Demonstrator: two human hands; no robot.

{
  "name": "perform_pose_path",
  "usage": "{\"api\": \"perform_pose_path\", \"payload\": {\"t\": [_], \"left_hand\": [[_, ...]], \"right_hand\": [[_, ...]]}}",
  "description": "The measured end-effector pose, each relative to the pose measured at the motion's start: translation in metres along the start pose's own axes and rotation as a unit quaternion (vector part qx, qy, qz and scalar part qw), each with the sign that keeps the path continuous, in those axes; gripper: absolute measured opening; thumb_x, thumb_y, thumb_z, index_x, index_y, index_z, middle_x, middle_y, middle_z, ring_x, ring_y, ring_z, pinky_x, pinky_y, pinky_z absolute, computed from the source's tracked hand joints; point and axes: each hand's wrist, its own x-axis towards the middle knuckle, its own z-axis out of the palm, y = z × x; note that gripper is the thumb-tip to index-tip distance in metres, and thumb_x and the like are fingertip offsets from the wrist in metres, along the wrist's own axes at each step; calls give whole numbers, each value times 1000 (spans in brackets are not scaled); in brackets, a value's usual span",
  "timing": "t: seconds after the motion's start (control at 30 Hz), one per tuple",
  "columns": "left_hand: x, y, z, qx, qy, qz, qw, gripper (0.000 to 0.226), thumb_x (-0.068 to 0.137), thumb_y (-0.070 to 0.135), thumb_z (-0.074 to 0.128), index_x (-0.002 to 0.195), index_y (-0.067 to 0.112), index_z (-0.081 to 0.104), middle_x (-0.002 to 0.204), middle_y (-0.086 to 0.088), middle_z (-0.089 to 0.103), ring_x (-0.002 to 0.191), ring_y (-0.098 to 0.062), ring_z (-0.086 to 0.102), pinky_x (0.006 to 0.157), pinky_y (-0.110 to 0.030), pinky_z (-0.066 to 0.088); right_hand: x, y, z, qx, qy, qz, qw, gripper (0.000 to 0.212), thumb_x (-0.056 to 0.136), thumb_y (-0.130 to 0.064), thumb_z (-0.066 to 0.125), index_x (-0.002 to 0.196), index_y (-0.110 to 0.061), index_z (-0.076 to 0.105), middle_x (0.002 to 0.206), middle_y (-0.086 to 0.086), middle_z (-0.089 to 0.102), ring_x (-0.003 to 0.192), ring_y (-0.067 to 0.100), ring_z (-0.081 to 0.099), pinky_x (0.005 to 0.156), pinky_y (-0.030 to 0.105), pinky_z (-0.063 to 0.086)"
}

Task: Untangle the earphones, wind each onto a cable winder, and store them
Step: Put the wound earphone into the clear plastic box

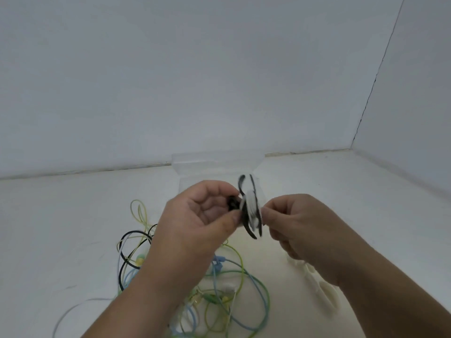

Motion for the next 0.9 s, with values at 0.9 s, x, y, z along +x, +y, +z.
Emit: {"api": "perform_pose_path", "payload": {"t": [0.9], "left_hand": [[0, -2, -8, 246, 53, 61, 966, 27, 84, 0, 72, 88, 26, 69, 78, 10, 75, 76, -7, 71, 71, -16, 53]], "right_hand": [[-3, -6, -4, 34, 26, -60, 997, 33, 90, -25, 63, 60, -11, 68, 48, -6, 37, 47, 12, 29, 47, 21, 26]]}}
